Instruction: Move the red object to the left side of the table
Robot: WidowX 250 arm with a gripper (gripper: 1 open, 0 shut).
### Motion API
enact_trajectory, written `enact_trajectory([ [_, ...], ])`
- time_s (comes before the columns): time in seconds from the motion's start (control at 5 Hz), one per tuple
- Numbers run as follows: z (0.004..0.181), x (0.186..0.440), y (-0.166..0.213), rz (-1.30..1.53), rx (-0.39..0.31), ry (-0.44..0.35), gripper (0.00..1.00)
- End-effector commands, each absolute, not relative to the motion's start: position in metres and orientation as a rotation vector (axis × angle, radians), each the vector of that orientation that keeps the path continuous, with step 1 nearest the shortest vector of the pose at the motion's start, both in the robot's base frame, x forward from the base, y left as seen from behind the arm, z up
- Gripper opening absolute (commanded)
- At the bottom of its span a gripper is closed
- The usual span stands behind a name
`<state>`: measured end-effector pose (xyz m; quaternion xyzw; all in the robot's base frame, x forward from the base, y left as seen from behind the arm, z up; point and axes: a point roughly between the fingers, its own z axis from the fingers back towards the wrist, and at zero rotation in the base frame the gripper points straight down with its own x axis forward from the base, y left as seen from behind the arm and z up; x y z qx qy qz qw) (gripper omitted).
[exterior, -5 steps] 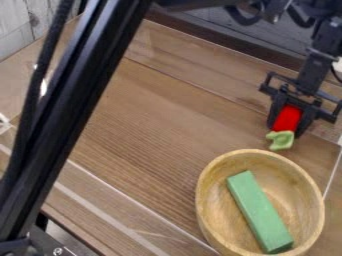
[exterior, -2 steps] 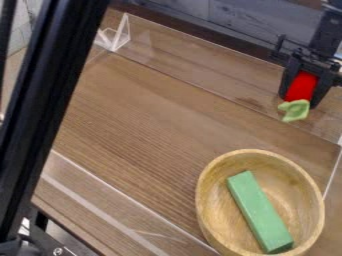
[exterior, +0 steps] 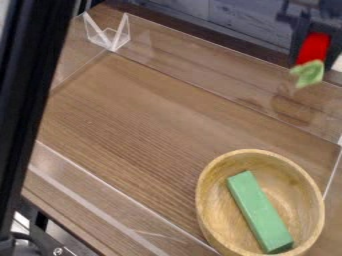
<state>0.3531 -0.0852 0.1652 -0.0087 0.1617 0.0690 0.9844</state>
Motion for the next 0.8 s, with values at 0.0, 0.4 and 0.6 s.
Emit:
enact_trajectory([
  [0.0,0.223,0.339,-0.068,0.198,-0.093,0.202,0.0],
  [0.4,0.201,0.332,-0.057,0.299,-0.111,0.232,0.0],
  [0.6,0.186,0.334,-0.049,0.357,-0.112,0.253,0.0],
])
